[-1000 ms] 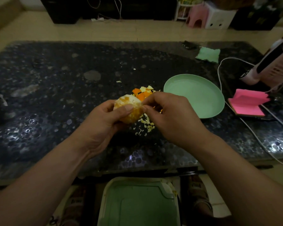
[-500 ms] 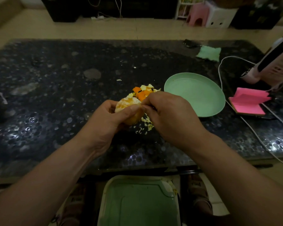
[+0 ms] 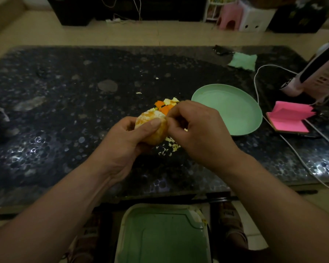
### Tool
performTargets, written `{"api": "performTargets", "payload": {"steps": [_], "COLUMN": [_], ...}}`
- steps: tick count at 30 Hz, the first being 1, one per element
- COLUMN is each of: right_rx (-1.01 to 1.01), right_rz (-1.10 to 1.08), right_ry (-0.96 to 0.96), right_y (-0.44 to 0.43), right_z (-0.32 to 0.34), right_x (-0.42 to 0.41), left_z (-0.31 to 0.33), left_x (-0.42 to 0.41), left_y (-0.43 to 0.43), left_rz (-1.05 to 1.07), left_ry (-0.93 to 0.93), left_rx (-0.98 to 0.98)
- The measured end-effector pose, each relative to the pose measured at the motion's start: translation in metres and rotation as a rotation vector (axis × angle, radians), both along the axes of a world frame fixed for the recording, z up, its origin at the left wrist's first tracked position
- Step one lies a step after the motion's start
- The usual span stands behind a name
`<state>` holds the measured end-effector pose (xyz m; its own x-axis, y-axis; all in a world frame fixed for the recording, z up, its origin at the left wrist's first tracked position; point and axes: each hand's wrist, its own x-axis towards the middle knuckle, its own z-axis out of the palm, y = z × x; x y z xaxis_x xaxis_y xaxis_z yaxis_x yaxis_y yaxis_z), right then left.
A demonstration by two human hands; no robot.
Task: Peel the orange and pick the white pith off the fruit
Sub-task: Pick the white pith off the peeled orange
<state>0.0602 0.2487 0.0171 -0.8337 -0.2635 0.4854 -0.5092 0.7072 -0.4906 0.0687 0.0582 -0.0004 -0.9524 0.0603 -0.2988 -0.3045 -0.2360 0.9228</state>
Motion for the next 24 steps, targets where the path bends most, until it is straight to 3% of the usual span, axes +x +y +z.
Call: {"api": "performTargets", "payload": {"steps": [6,15,24], "right_rx": [-0.005,0.124,0.0], "right_rz": [0.045,0.038,0.05], "right_ry": [-0.089,0.013,0.038], "right_y": [0.0061,0.0036,0.0024], "right_z": [0.0045,0.0033,0.0084], "right_x": [0.0026,0.0014,0.0026], "left_z": [-0.001,-0.0003,0.0028], "left_x": [-0.0039,-0.0013,0.0028], "left_y": [-0.0035,-0.0004,-0.0033], "left_rz": [-0.001,-0.008,-0.052], "left_ry": [0.003,0.045,0.074], "left_rx": [0.016,-0.067,0.021]}}
